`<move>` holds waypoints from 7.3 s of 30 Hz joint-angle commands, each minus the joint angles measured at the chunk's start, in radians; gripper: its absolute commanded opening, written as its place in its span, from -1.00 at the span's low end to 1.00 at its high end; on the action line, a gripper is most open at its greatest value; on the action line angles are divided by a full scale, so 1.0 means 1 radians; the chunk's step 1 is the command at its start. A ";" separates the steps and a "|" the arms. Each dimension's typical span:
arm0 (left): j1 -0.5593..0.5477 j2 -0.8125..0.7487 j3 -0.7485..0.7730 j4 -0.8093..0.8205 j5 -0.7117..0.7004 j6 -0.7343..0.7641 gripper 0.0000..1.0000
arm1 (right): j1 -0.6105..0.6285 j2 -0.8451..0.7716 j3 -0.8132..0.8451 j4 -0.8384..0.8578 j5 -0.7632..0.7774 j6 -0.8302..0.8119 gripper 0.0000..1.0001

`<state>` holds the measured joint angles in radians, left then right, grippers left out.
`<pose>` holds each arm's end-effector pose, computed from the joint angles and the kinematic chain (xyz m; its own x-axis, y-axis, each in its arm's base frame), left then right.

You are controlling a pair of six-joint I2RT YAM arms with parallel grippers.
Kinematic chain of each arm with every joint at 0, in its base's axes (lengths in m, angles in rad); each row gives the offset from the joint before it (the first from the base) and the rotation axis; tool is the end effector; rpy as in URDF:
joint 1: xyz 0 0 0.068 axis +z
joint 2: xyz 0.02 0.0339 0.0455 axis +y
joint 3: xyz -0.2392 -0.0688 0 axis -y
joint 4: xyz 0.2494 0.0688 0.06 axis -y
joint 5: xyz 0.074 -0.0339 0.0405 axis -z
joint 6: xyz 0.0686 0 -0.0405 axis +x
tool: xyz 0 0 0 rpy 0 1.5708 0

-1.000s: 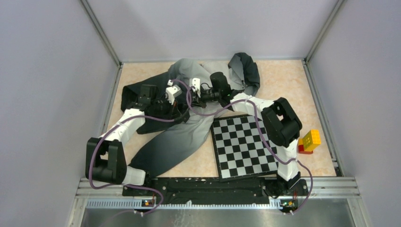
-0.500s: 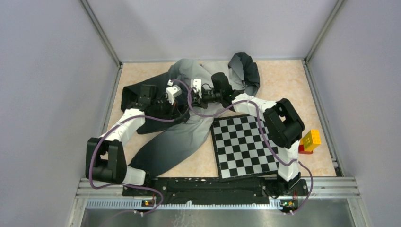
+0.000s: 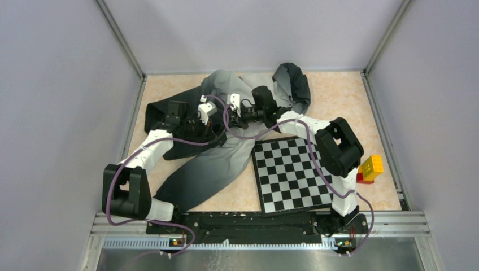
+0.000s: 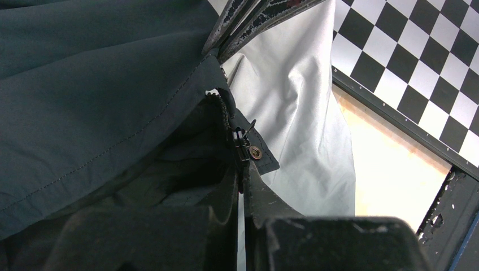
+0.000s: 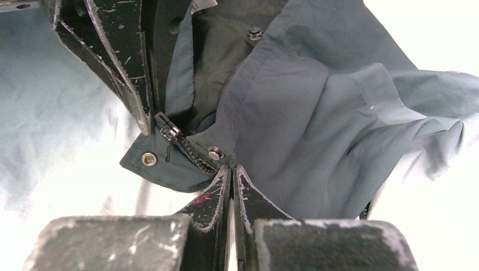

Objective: Zip up the jacket

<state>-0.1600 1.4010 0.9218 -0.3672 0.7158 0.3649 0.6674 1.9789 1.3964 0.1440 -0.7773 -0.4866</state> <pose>0.3007 -0.0941 0.1933 -0.4946 0.3526 -0.7944 0.7772 0.5886 -0.2226 0.3374 0.3271 0.1938 0.1448 -0.3103 -0.9395 -0.9868 0.0246 -0.1602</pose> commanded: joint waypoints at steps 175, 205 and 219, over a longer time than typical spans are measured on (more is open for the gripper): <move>0.102 -0.028 -0.031 0.087 0.141 -0.174 -1.00 | 0.023 0.090 0.208 -0.077 -0.189 0.086 -0.35; 0.102 -0.018 -0.026 0.074 0.152 -0.164 -1.00 | 0.011 0.146 0.248 0.026 -0.249 0.178 -0.33; 0.102 -0.017 -0.027 0.075 0.153 -0.162 -1.00 | 0.011 0.170 0.277 0.026 -0.296 0.200 -0.89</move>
<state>-0.0605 1.3842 0.8806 -0.3164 0.8482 0.1852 0.6842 2.1372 1.6196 0.1360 -1.0130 -0.2947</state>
